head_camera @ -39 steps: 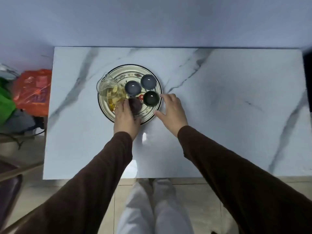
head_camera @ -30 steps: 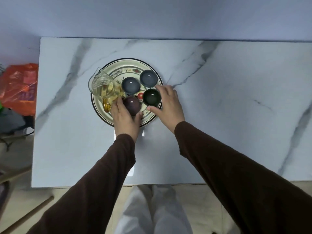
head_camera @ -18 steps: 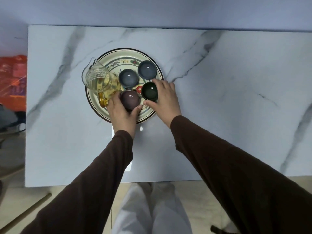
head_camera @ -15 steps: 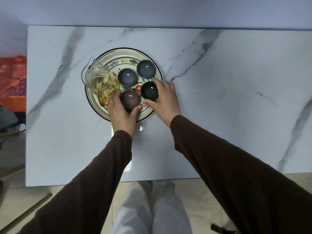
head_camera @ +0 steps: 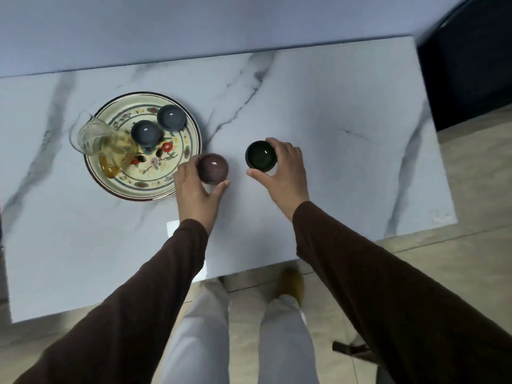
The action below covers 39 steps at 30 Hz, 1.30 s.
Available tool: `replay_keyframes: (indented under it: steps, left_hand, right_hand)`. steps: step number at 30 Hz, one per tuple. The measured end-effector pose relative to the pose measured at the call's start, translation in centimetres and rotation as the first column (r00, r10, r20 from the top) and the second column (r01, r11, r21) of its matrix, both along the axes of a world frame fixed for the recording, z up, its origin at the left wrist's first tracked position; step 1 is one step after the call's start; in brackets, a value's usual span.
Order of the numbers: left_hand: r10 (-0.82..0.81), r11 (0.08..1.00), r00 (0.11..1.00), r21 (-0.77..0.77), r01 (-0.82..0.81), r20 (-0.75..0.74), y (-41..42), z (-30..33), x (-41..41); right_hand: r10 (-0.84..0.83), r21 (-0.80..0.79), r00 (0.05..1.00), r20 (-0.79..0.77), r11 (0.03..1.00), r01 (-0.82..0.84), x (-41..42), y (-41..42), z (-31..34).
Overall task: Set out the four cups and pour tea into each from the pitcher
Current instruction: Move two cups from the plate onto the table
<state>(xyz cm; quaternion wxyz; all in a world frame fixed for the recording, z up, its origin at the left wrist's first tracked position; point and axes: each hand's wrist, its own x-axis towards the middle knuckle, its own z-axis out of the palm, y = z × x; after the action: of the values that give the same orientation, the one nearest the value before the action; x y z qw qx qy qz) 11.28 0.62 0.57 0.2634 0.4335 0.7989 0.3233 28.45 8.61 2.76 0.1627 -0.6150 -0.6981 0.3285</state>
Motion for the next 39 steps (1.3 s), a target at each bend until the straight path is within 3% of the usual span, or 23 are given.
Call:
replay_keyframes:
  steps: [12, 25, 39]
  left_hand:
    - [-0.012, 1.000, 0.999, 0.027, 0.011, 0.036, 0.6, 2.1, 17.8]
    - [-0.111, 0.994, 0.991, 0.010, 0.111, 0.069, 5.1, 0.5, 26.1]
    - [-0.110, 0.994, 0.993, -0.007, 0.110, 0.033, 12.4, -2.3, 36.9]
  right_hand:
    - [-0.049, 0.005, 0.999, -0.015, 0.999, 0.049, 19.4, -0.9, 1.7]
    - [-0.126, -0.003, 0.992, -0.001, 0.992, 0.126, 26.8, 2.2, 0.6]
    - [-0.003, 0.028, 1.000, -0.017, 1.000, 0.003, 37.0, 10.9, -2.4]
